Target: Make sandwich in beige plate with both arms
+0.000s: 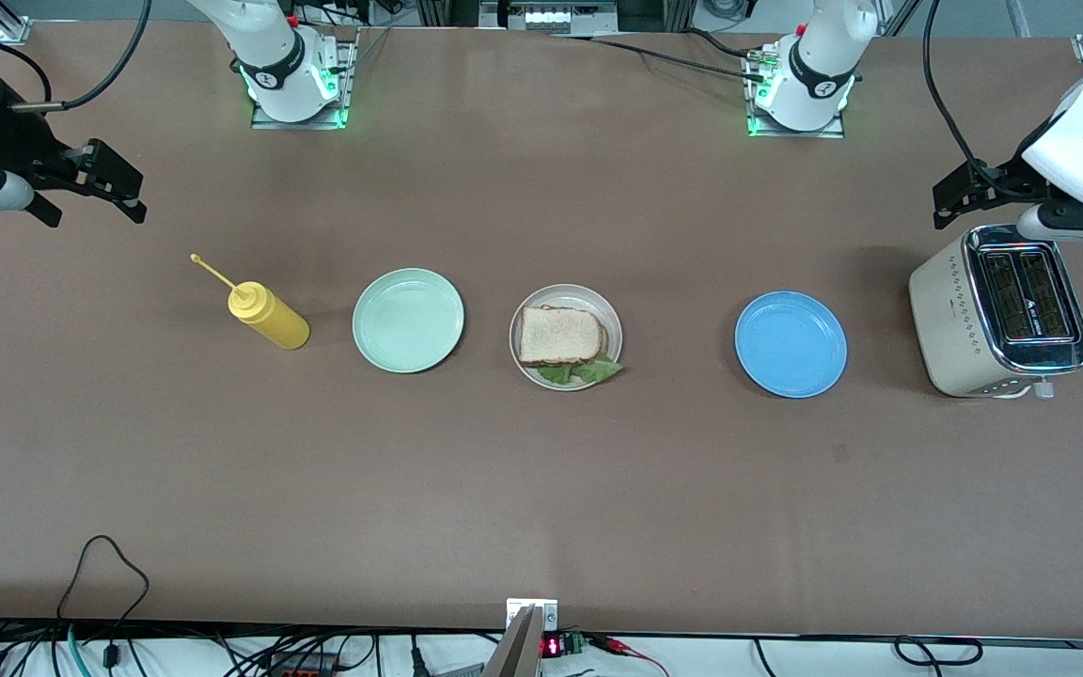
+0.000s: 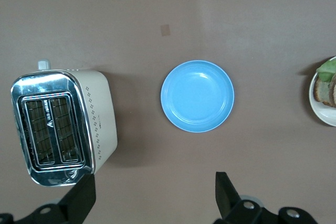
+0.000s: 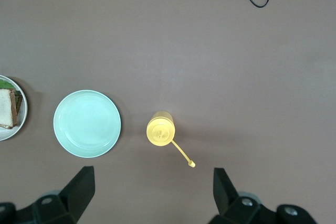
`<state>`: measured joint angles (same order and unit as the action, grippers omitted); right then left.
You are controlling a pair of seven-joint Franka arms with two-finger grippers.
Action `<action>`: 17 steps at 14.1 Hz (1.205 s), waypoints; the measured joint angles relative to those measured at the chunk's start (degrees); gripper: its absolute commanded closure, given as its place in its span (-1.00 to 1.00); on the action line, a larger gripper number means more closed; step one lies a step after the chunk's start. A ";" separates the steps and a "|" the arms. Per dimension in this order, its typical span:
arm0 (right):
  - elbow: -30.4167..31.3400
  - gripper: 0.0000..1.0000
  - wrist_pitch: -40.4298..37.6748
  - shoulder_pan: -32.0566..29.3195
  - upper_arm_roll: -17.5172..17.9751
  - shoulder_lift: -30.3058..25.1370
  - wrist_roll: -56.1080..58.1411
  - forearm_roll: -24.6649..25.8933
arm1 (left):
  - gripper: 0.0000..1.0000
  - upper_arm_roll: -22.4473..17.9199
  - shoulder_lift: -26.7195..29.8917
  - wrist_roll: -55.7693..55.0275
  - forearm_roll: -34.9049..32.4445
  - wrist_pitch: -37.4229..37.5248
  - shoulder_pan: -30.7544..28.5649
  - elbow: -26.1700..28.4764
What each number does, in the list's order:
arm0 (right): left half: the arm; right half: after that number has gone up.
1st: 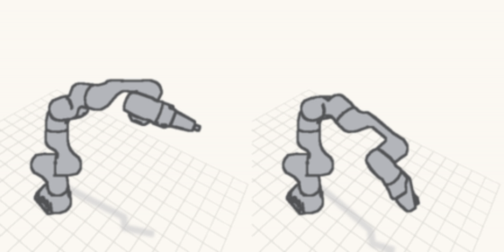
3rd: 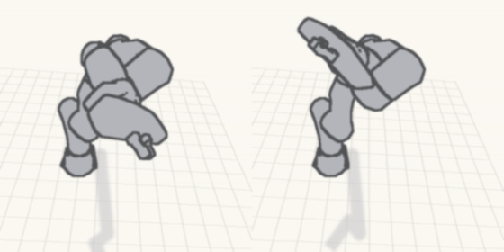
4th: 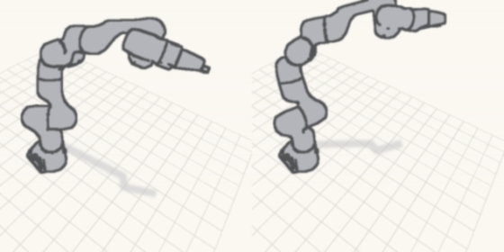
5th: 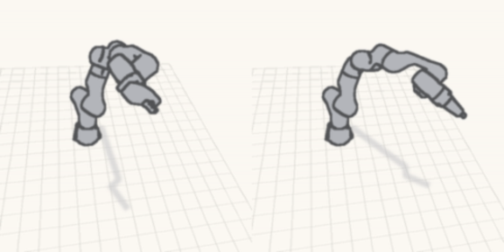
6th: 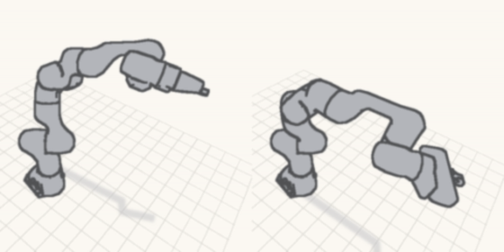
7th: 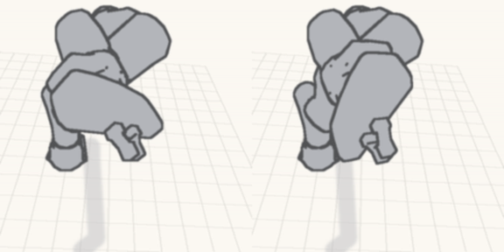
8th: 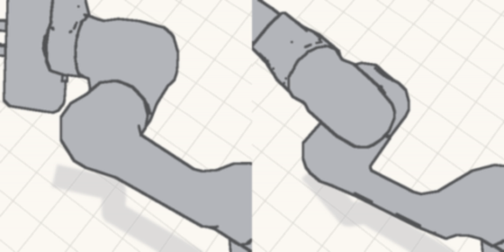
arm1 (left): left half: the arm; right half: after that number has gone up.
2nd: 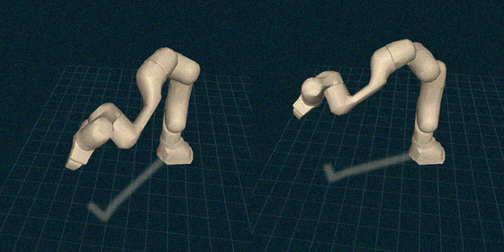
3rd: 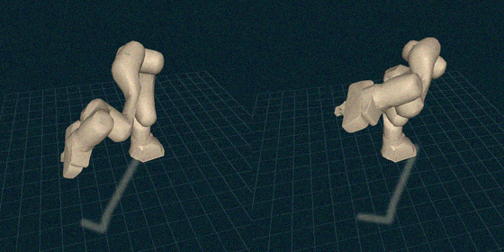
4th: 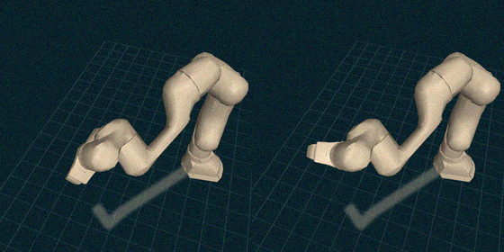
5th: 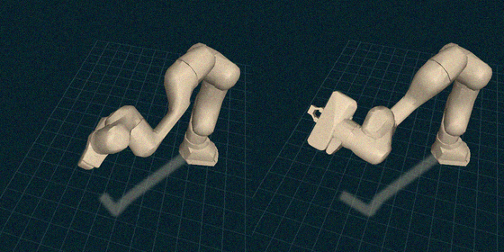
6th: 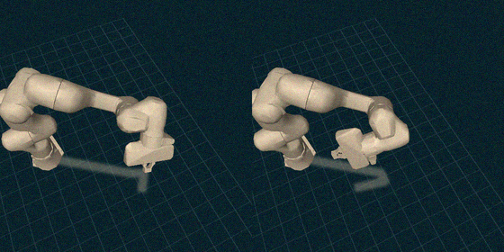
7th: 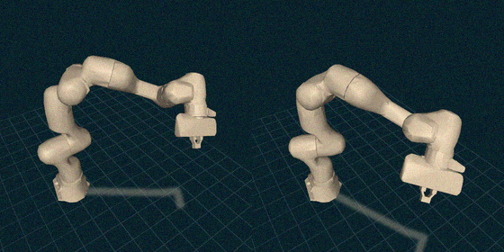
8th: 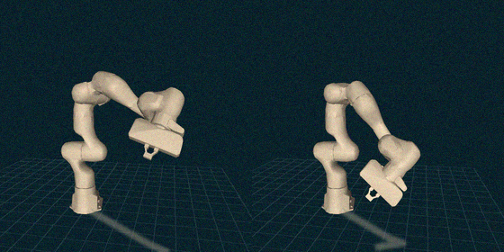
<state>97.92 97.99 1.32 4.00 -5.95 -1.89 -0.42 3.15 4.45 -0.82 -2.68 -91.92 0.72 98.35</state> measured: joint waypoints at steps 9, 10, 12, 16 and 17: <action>-0.69 -1.00 -0.79 -0.15 -0.10 0.10 0.03 0.01 | -1.00 1.56 0.00 0.00 -0.31 1.20 0.47 0.00; -0.68 -1.00 -0.86 -0.15 -0.10 0.15 0.03 0.01 | -1.00 1.59 0.00 0.00 -0.31 1.20 0.51 0.00; -0.68 -1.00 -0.93 -0.15 -0.10 0.23 0.03 0.01 | -1.00 1.63 0.00 0.00 -0.33 1.21 0.63 0.00; -0.69 -1.00 -0.99 -0.15 -0.10 0.25 0.03 0.01 | -1.00 1.63 0.00 0.00 -0.38 1.30 0.67 0.00; -0.68 -1.00 -1.04 -0.15 -0.10 0.26 0.03 0.01 | -1.00 1.63 0.00 0.00 -0.38 1.32 0.67 0.00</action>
<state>97.24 96.96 1.17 3.89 -5.69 -1.86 -0.41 4.78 4.45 -0.82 -3.06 -90.61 1.39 98.35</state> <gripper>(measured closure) 0.000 0.000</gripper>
